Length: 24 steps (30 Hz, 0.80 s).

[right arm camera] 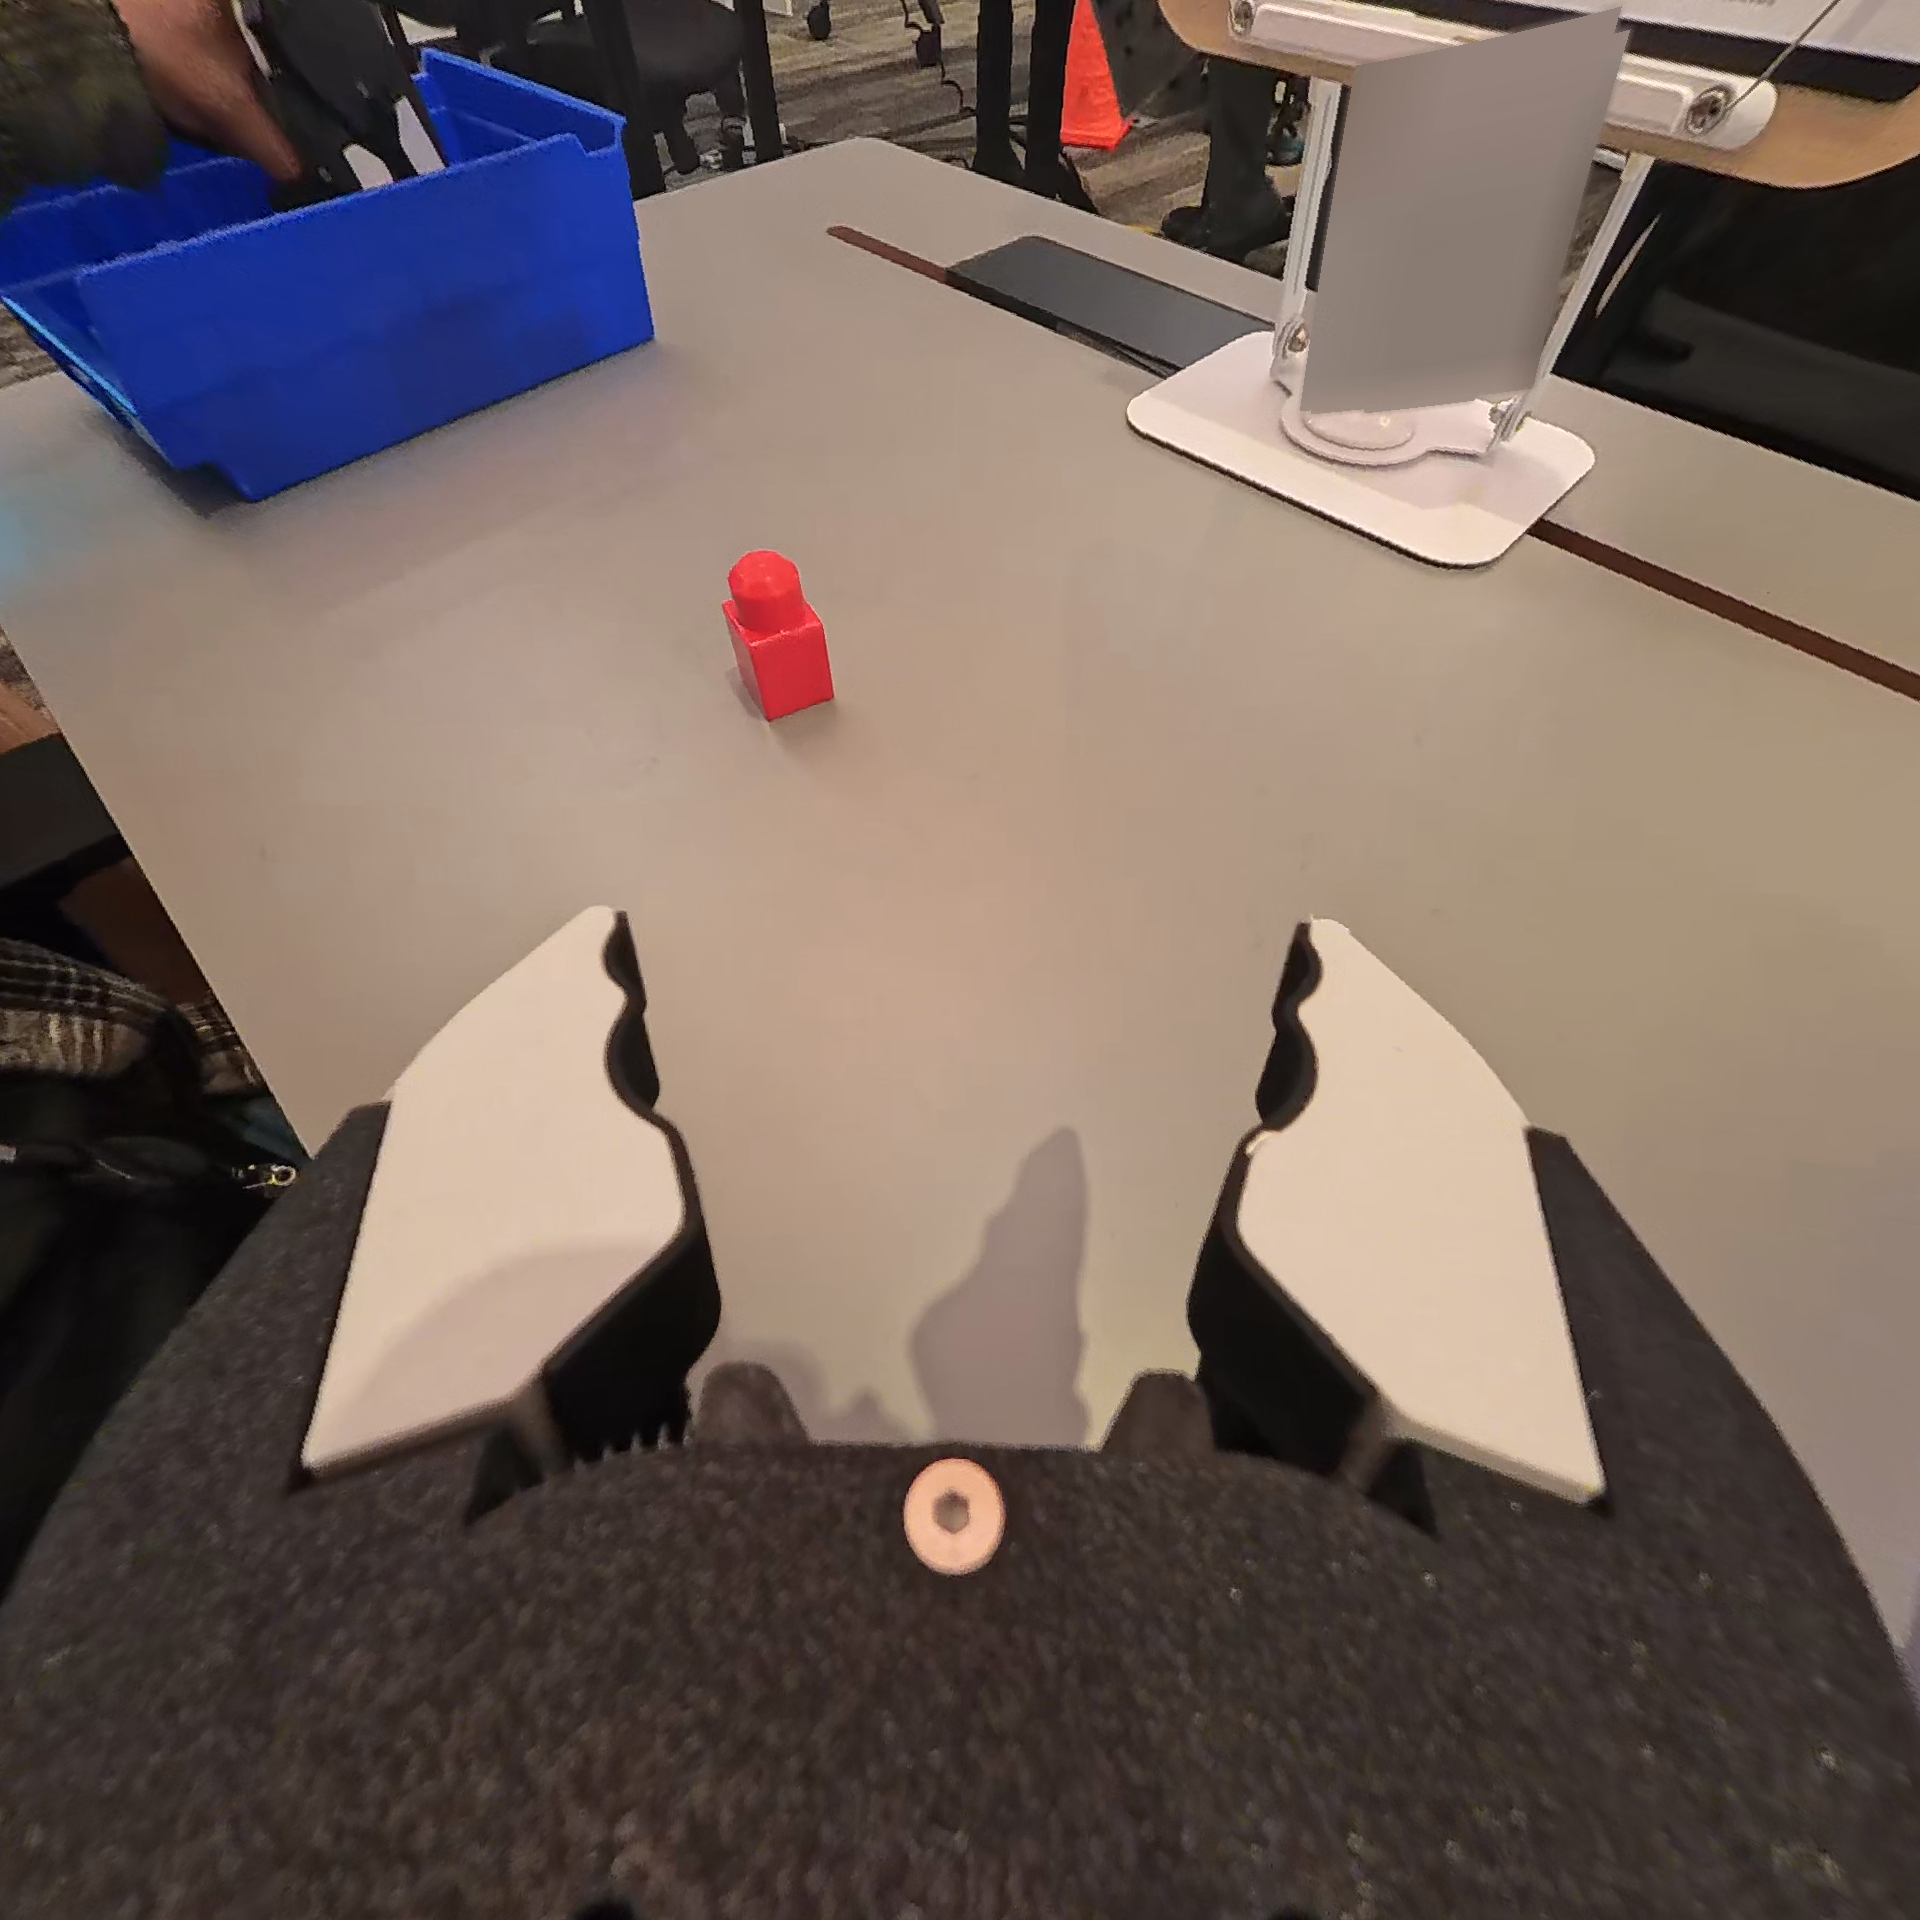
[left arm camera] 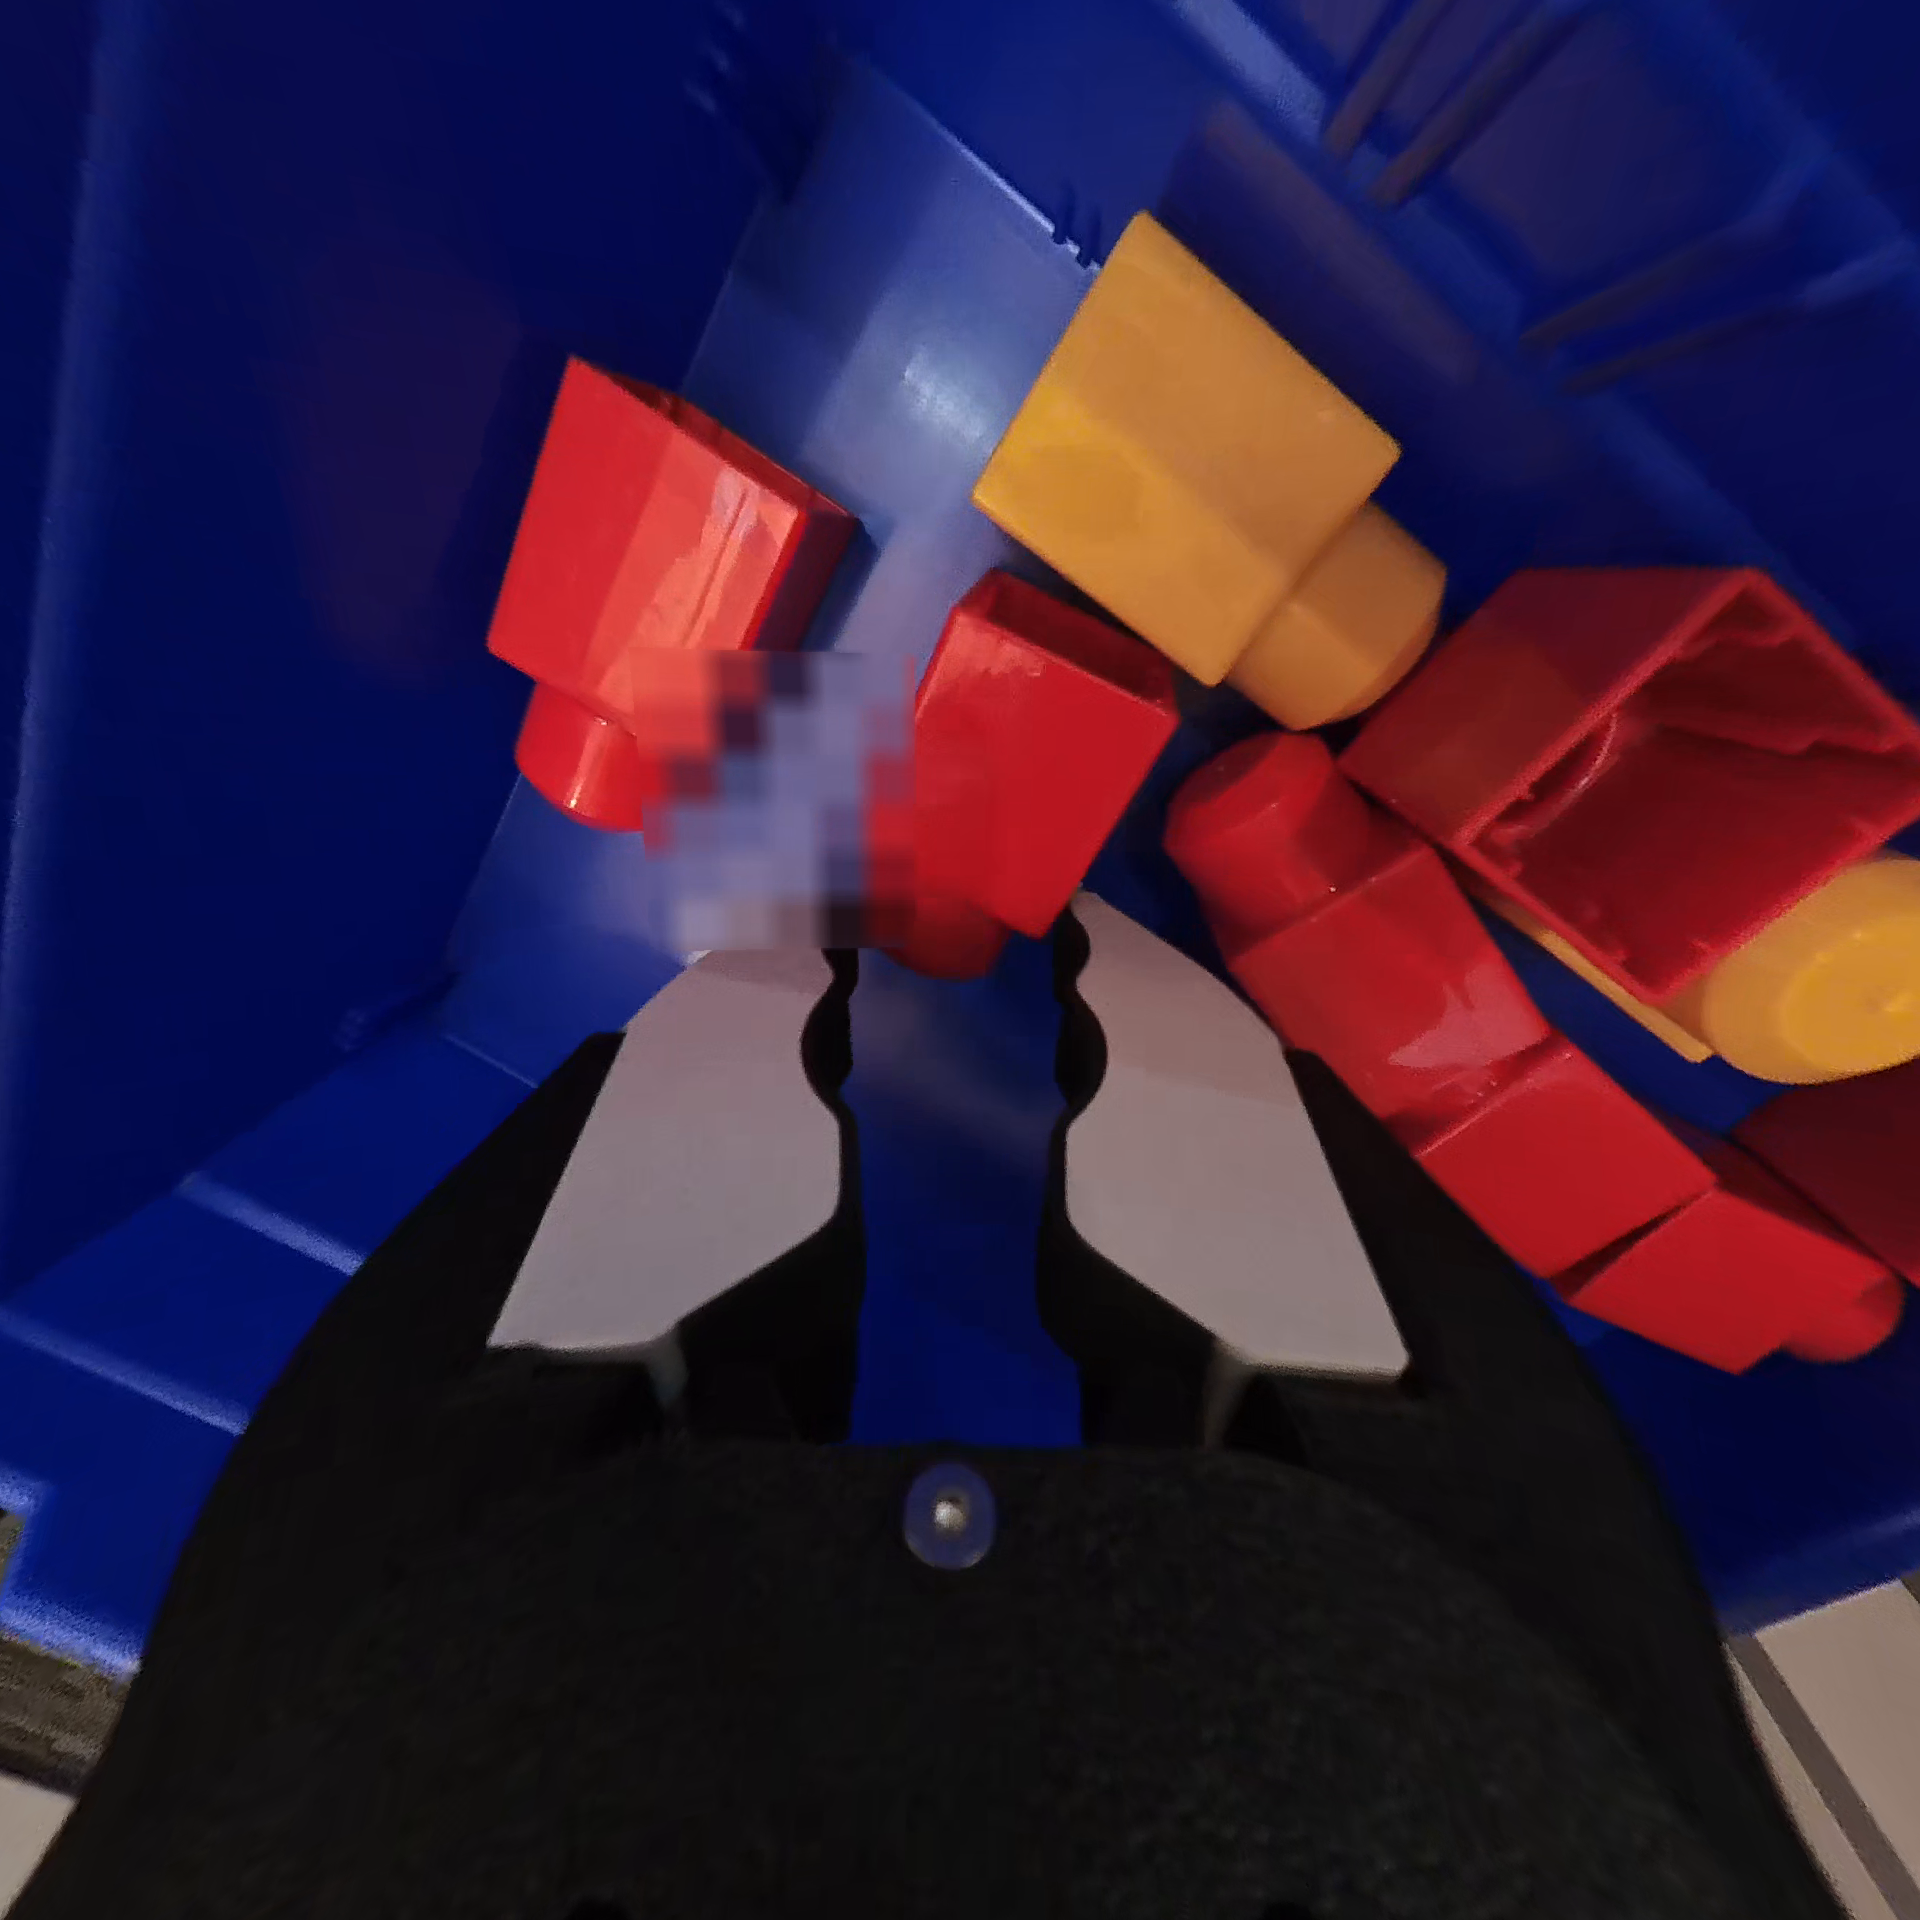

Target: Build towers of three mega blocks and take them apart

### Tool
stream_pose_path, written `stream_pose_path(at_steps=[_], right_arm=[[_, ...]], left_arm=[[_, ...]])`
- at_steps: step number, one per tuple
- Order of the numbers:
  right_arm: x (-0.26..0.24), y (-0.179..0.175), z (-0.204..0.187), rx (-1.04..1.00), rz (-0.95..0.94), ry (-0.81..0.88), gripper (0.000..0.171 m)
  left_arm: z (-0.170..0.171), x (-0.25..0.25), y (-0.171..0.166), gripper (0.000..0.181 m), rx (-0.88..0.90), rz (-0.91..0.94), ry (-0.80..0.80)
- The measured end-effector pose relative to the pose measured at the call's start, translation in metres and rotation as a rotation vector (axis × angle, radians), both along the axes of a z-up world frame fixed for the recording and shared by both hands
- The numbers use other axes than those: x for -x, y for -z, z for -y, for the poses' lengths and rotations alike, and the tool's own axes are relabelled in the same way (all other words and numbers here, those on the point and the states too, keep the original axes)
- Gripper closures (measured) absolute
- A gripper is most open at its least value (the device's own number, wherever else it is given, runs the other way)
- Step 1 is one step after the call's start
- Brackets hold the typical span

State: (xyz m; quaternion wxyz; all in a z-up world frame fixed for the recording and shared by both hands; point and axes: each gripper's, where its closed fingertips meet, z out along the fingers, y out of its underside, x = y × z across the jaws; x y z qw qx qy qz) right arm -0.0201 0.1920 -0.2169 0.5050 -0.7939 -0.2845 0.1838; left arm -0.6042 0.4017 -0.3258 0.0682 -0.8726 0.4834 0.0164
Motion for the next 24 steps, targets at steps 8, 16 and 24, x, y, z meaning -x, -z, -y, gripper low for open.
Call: stream_pose_path(at_steps=[8, 16, 24], right_arm=[[0.0, 0.002, 0.002, 0.0, -0.004, -0.004, 0.057], [0.004, 0.003, 0.002, -0.005, -0.003, -0.02, 0.058], [0.005, 0.002, 0.006, -0.016, -0.012, -0.023, 0.058]], left_arm=[[0.008, 0.006, -0.018, 0.147, 0.03, -0.09, -0.016], [0.013, -0.013, -0.11, 0.148, -0.08, -0.286, 0.054], [0.042, -0.108, -0.16, 0.148, -0.017, -0.744, 0.292]])
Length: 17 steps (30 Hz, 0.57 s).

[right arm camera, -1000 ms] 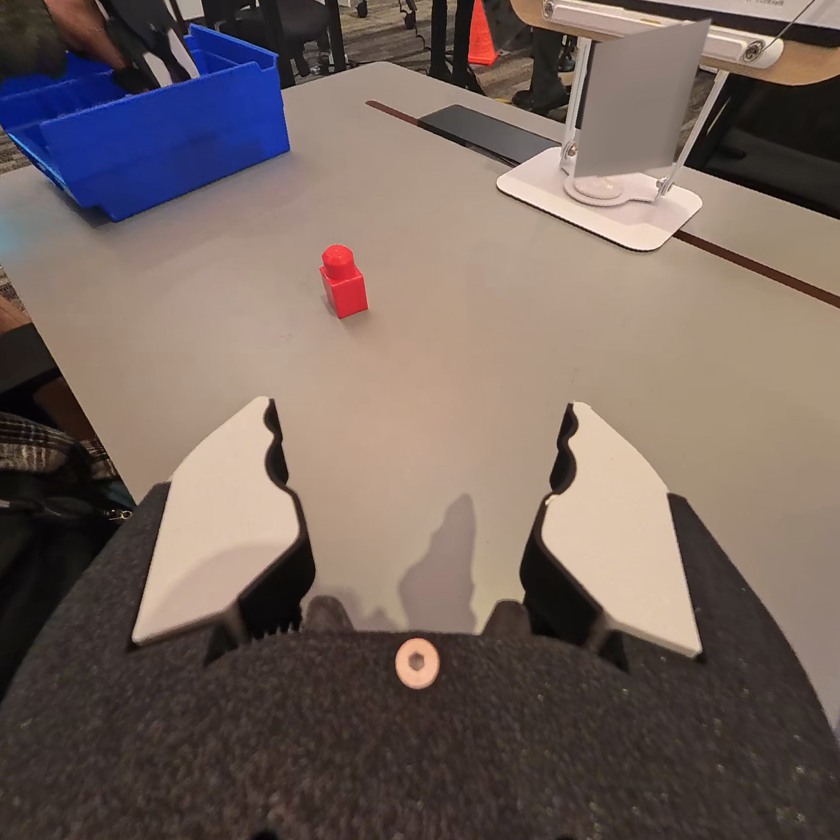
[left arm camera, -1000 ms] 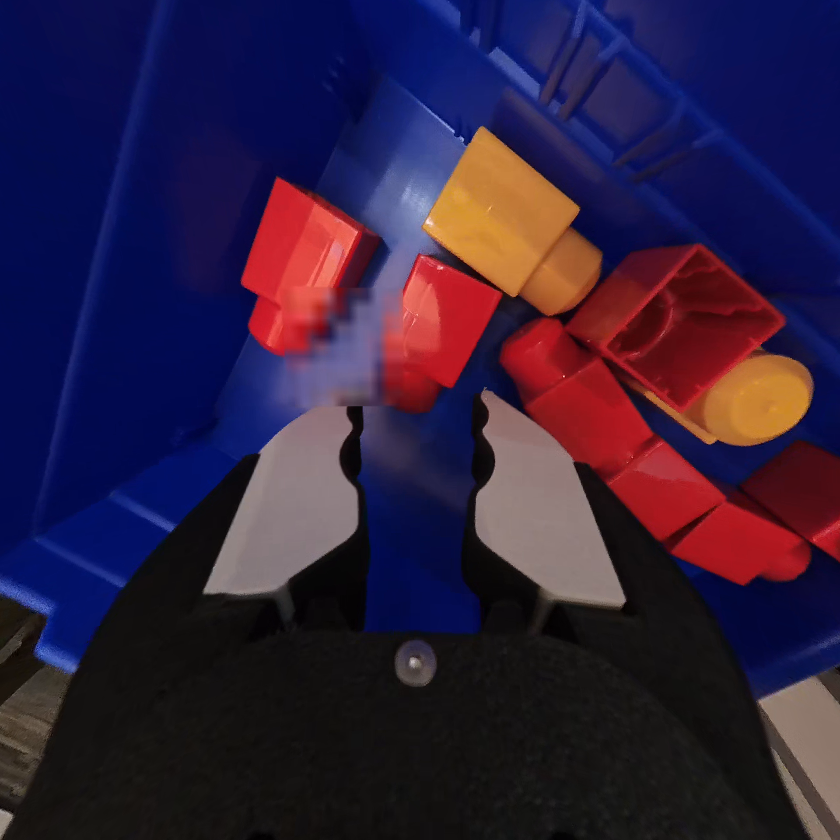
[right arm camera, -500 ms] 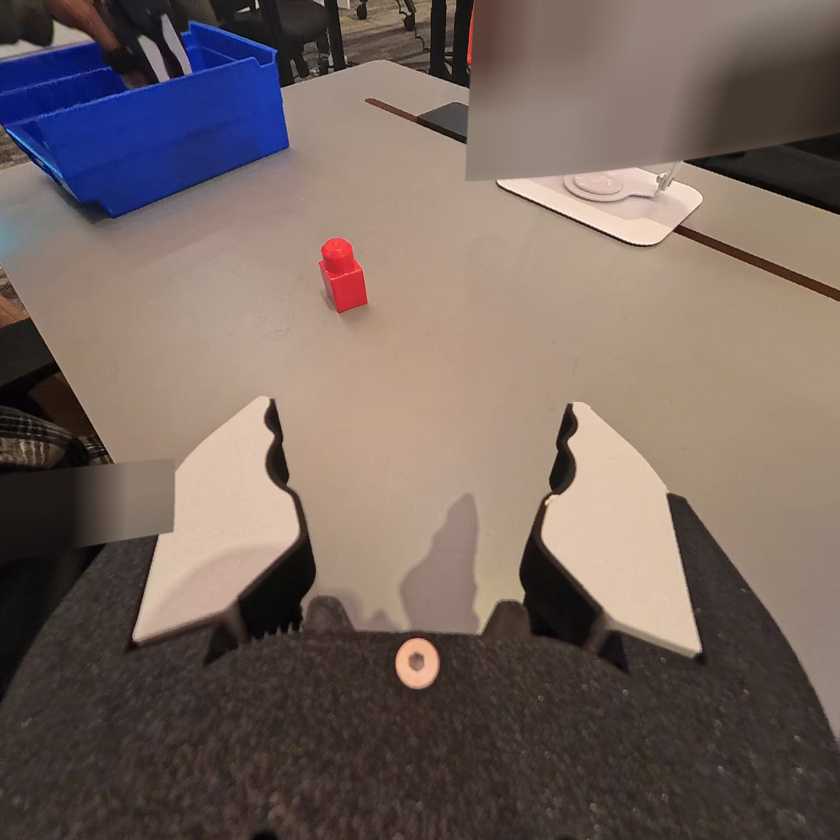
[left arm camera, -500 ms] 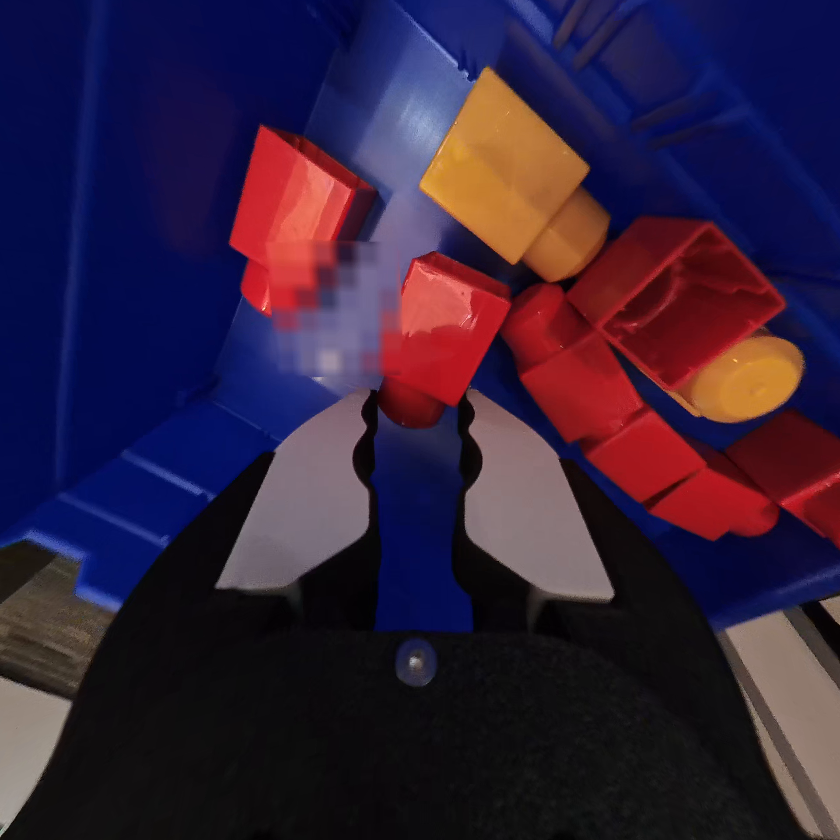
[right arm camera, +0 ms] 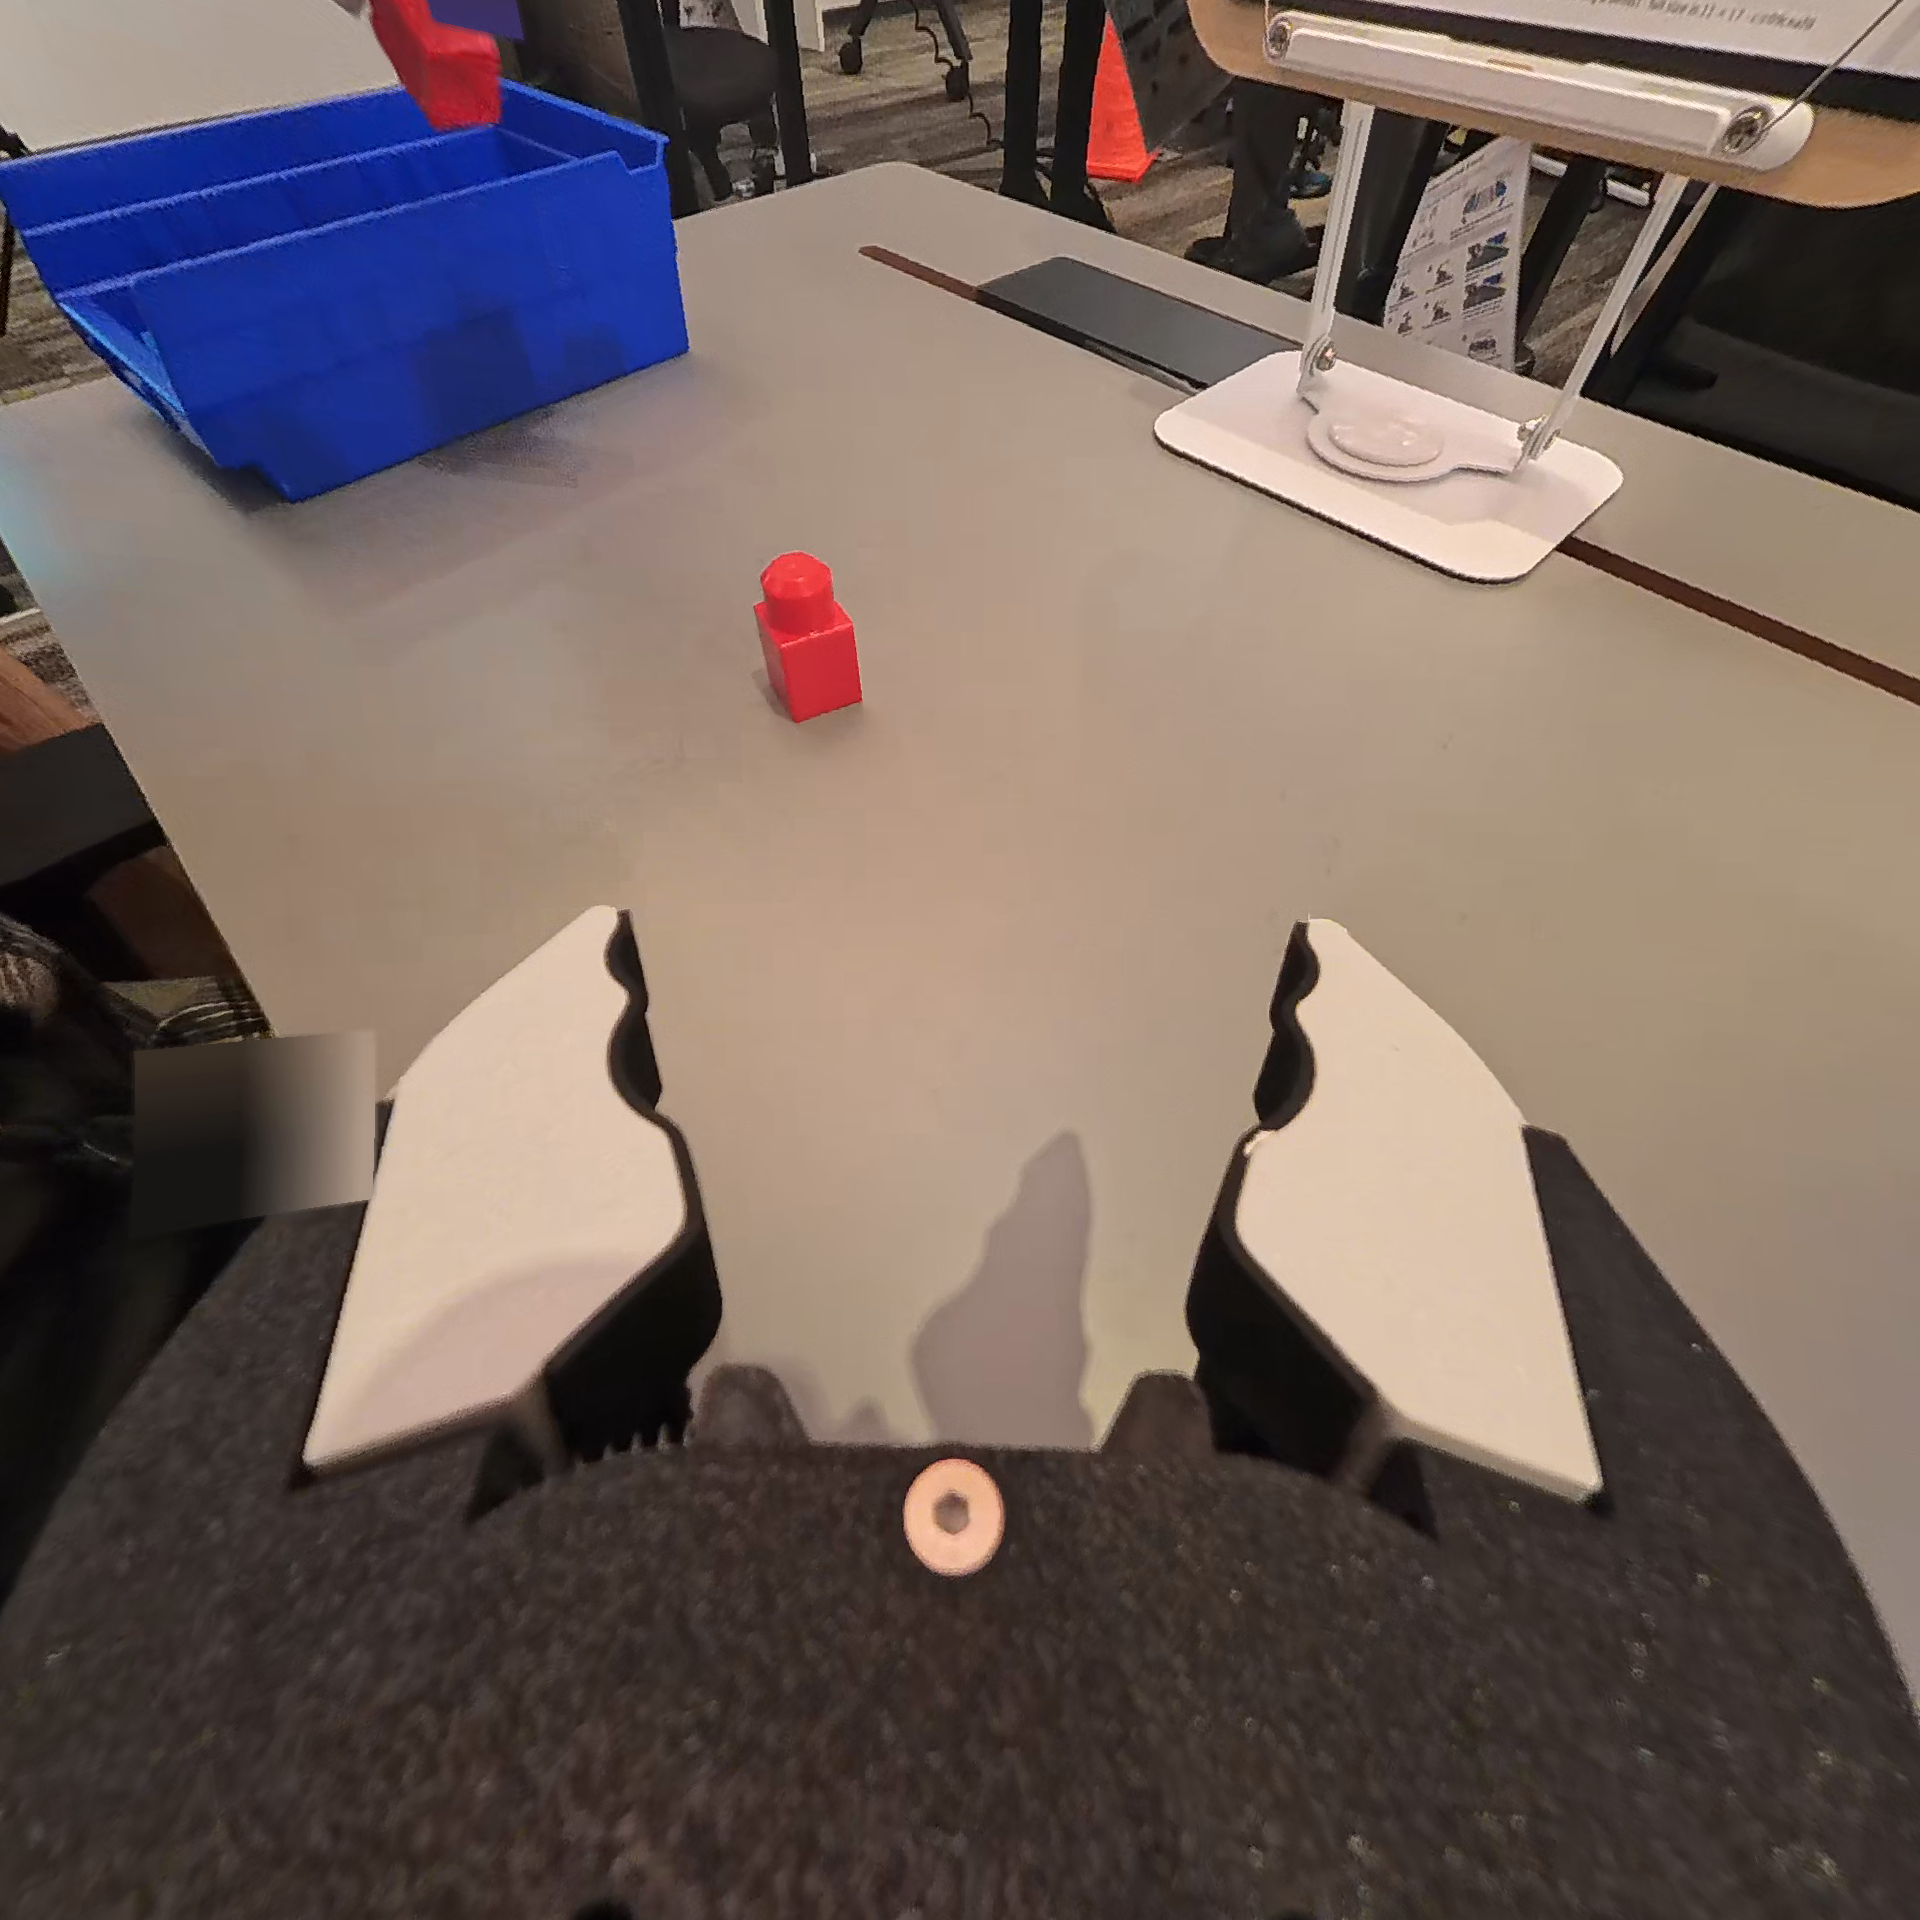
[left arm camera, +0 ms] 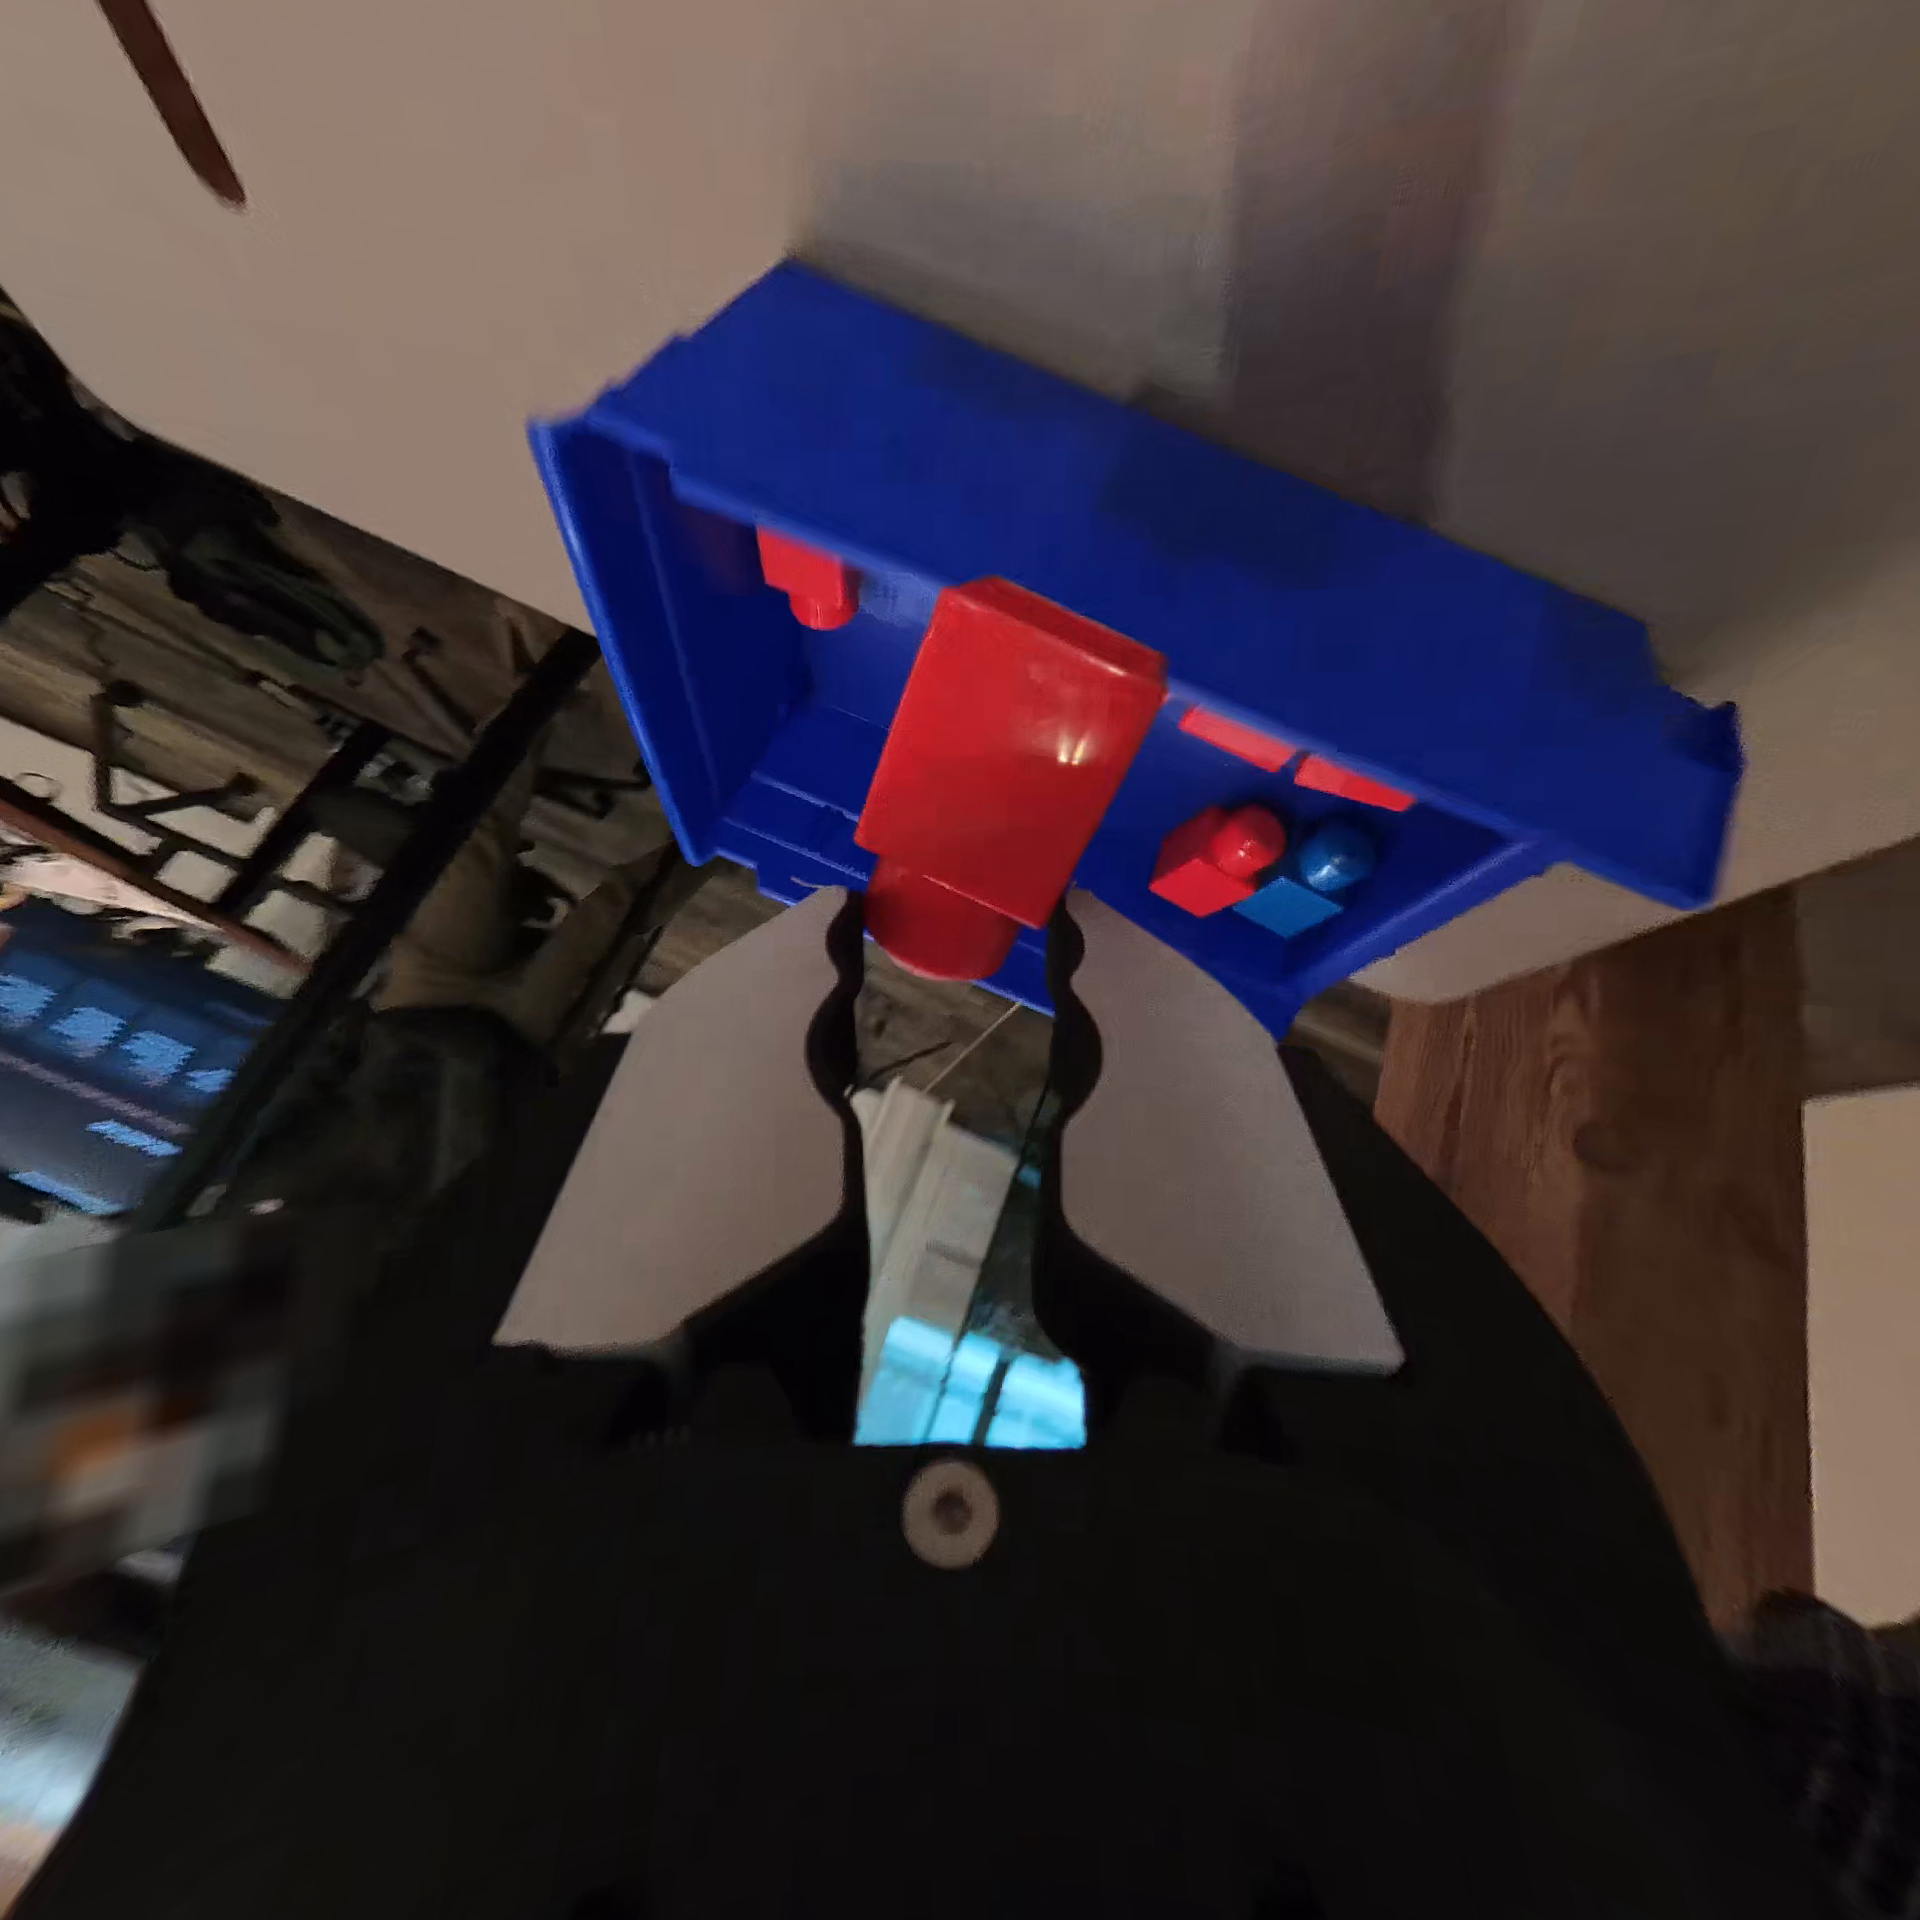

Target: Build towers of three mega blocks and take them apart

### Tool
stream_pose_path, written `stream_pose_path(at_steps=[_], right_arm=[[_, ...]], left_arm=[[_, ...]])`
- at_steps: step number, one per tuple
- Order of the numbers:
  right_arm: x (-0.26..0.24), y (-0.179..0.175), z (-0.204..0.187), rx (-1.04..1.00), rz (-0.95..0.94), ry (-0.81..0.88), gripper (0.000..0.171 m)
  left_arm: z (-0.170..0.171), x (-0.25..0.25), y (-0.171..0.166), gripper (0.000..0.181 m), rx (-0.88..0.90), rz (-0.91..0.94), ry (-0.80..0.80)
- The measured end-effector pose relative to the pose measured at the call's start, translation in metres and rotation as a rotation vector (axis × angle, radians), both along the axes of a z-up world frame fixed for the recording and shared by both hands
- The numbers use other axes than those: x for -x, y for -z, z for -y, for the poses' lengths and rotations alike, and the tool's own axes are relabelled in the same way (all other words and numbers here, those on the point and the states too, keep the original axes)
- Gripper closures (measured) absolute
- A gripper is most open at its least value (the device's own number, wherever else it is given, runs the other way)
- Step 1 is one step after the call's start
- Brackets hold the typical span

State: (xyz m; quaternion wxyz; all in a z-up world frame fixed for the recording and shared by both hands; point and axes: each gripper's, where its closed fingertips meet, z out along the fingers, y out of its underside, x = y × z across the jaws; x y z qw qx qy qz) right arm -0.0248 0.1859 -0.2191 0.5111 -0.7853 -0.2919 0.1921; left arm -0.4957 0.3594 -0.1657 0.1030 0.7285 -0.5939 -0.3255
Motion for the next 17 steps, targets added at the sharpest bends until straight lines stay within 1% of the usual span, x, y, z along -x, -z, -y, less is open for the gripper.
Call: stream_pose_path(at_steps=[3, 6, 9, 13, 17], right_arm=[[-0.003, -0.002, 0.004, -0.005, 0.001, 0.005, 0.058], [-0.011, -0.006, 0.009, -0.018, 0.005, 0.023, 0.058], [-0.018, -0.01, 0.015, -0.026, 0.009, 0.039, 0.058], [-0.026, -0.014, 0.021, -0.041, 0.02, 0.057, 0.058], [-0.034, -0.018, 0.025, -0.048, 0.029, 0.07, 0.058]], left_arm=[[0.01, -0.046, 0.013, 0.148, 0.077, -0.165, 0.078], [0.02, -0.086, 0.037, 0.148, 0.165, -0.296, 0.13], [0.024, -0.118, 0.058, 0.148, 0.21, -0.404, 0.177], [0.021, -0.154, 0.08, 0.148, 0.211, -0.453, 0.233], [0.023, -0.173, 0.097, 0.148, 0.251, -0.435, 0.257]])
